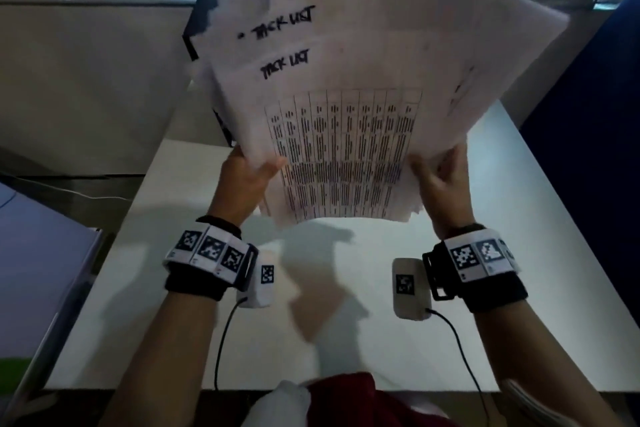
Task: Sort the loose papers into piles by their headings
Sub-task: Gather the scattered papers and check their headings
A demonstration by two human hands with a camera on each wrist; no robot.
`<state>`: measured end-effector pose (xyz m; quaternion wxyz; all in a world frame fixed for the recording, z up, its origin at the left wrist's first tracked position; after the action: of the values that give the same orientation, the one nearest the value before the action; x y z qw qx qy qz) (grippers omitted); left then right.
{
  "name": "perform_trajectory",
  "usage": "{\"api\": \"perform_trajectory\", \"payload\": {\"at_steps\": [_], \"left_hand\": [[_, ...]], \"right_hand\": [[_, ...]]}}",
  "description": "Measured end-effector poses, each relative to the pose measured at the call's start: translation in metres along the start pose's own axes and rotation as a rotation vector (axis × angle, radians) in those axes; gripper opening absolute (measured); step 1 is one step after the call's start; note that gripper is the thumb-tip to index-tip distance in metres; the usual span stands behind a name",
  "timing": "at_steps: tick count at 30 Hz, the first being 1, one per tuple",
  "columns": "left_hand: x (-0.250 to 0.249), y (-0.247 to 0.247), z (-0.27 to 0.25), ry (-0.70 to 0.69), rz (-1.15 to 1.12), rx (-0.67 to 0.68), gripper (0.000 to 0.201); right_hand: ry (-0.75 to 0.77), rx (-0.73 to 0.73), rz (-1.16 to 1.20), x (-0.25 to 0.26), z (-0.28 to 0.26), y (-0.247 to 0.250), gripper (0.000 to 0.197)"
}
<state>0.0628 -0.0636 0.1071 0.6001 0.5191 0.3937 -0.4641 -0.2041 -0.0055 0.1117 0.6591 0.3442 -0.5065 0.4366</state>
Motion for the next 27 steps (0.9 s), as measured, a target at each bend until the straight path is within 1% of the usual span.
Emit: {"api": "perform_trajectory", "payload": {"at_steps": [2,4,5,6,8,11,12,14,15,17,19,20,22,24,25,27], "left_hand": [[-0.007,0.005,-0.001,-0.031,-0.195,0.073,0.053],[-0.011,0.007,-0.002,-0.09,-0.313,0.134,0.077],[-0.012,0.007,-0.003,-0.096,-0.372,0.155,0.086],[-0.011,0.008,-0.004,-0.088,-0.433,0.169,0.09],[-0.003,0.01,-0.003,-0.059,-0.477,0.161,0.082],[0.011,0.01,-0.005,-0.021,-0.439,0.108,0.066],[0.016,0.009,-0.006,-0.018,-0.427,0.087,0.055],[0.014,0.008,-0.004,-0.027,-0.413,0.056,0.024],[0.009,0.008,-0.002,-0.05,-0.42,0.056,0.017],[-0.007,0.011,0.005,-0.131,-0.438,0.081,0.016],[-0.016,0.018,0.012,-0.174,-0.485,0.092,0.019],[-0.014,0.02,0.014,-0.167,-0.519,0.093,0.023],[-0.002,0.02,0.015,-0.131,-0.551,0.096,0.044],[0.008,0.015,0.01,-0.097,-0.565,0.129,0.058],[0.011,0.012,0.007,-0.091,-0.567,0.161,0.058],[0.012,0.006,0.003,-0.093,-0.563,0.224,0.046]], "right_hand": [[0.003,0.041,0.048,0.004,-0.005,-0.007,0.063],[-0.017,0.081,0.072,0.003,-0.012,-0.018,0.064],[-0.025,0.092,0.077,0.002,-0.015,-0.023,0.062],[-0.024,0.092,0.076,0.001,-0.017,-0.028,0.057],[-0.006,0.067,0.068,0.002,-0.019,-0.033,0.048],[0.017,-0.008,0.034,0.004,-0.018,-0.033,0.046],[0.025,-0.038,0.018,0.005,-0.018,-0.031,0.048],[0.057,-0.095,0.011,0.011,-0.02,-0.03,0.047],[0.078,-0.122,0.026,0.015,-0.021,-0.029,0.045],[0.13,-0.164,0.071,0.028,-0.02,-0.027,0.043],[0.198,-0.186,0.086,0.04,-0.018,-0.026,0.053],[0.224,-0.186,0.075,0.043,-0.017,-0.027,0.06],[0.254,-0.197,-0.004,0.04,-0.02,-0.031,0.068],[0.281,-0.237,-0.125,0.033,-0.024,-0.037,0.071],[0.299,-0.25,-0.167,0.031,-0.026,-0.039,0.077],[0.374,-0.237,-0.246,0.034,-0.026,-0.046,0.083]]}}
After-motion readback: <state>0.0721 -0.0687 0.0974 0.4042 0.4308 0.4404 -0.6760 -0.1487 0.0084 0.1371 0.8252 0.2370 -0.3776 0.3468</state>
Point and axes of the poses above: each hand's wrist, its own z-axis towards the middle knuckle, its own y-axis out of the back of the hand, x = y × z, the point moved 7 cm from there along z, towards the middle knuckle, and after that the axes turned 2 degrees about -z, right-handed, at the moved point
